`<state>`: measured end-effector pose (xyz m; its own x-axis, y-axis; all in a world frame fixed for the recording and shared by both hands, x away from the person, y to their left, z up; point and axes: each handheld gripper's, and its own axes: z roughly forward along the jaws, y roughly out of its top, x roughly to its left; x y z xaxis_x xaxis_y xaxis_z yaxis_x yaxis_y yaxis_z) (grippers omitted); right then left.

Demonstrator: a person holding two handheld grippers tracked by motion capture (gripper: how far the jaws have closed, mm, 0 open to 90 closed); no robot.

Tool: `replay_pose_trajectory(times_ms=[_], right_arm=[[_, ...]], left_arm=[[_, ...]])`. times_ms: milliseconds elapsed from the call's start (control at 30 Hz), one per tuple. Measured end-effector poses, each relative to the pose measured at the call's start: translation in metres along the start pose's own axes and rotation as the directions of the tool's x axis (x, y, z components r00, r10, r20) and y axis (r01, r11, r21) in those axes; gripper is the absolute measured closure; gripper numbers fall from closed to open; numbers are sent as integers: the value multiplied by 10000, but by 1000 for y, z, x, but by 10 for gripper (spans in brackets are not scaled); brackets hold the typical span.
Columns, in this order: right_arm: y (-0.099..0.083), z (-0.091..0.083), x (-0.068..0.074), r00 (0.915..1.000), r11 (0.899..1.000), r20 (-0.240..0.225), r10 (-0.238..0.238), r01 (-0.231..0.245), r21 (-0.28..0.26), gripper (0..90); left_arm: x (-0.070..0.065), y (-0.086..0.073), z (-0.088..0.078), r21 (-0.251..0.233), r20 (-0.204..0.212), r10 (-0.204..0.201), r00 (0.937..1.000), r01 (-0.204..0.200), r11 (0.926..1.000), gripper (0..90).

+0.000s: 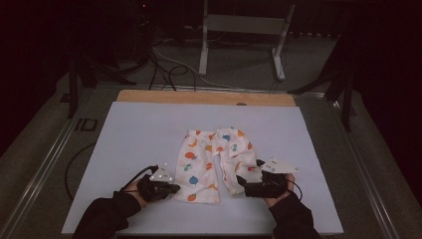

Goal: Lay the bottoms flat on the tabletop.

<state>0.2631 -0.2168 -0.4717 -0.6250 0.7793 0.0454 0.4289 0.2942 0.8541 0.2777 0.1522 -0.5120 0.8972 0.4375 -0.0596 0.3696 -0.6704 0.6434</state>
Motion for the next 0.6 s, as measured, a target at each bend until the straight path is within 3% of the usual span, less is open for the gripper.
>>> replay_pose_trajectory(times_ms=[300,500,600], right_arm=[[0,-2,-3,9999,10000,125,2,-2,-42,98],[0,-3,-4,9998,9999,174,45,-43,-95,98],[0,-3,-5,9998,10000,190,67,-66,-74,98]], left_arm=[[-11,-5,-5,75,218,306,9993,-307,9995,900],[-11,-5,-5,1,243,274,9993,-275,9996,896],[-10,-2,-7,-276,278,209,9994,-201,9994,854]])
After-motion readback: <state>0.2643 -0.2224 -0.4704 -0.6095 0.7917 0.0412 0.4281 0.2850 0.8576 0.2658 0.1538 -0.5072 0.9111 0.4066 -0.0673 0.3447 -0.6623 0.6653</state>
